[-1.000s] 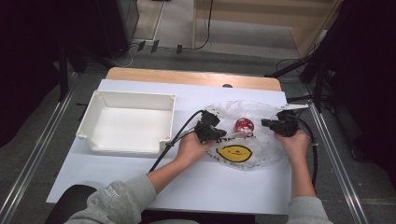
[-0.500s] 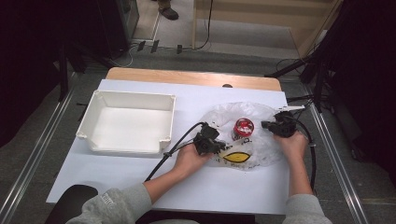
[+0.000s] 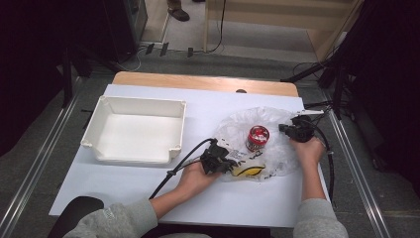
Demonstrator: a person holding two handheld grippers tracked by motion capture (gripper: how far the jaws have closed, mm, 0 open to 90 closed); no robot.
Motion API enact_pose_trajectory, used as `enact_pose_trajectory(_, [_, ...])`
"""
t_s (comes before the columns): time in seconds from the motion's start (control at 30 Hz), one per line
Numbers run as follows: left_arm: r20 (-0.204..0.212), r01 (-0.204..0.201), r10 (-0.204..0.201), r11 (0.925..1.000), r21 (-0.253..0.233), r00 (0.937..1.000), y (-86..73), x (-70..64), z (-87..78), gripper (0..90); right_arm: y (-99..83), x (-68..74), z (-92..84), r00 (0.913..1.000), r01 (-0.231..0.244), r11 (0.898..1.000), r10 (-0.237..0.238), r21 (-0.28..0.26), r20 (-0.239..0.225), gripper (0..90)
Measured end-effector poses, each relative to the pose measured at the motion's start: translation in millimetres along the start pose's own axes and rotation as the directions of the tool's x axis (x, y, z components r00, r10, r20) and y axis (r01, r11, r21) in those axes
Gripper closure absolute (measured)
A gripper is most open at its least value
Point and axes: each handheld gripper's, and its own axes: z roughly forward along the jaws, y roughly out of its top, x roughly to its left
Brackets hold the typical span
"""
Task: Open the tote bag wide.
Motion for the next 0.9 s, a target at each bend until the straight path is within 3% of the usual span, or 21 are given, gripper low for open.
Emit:
enact_pose_trajectory(0.37, [0.015,-0.008,0.008,1.0000,0.005,0.9999,-15.3,-2.8,-12.8,90.0,7.4,-5.5,5.2,0.9958,-0.040,0.999,0.041,-0.006,0.082,90.0])
enact_pose_trajectory(0.6, [0.016,-0.011,0.011,0.9999,-0.001,0.9998,-18.7,-3.0,-14.9,90.0,10.1,-11.2,6.7,0.9900,-0.083,0.996,0.084,-0.010,0.113,90.0])
enact_pose_trajectory(0.9, [0.021,-0.020,0.020,0.9998,-0.001,0.9996,-22.0,-2.2,-17.9,90.0,15.7,-18.4,11.8,0.9816,-0.099,0.995,0.101,-0.022,0.162,90.0])
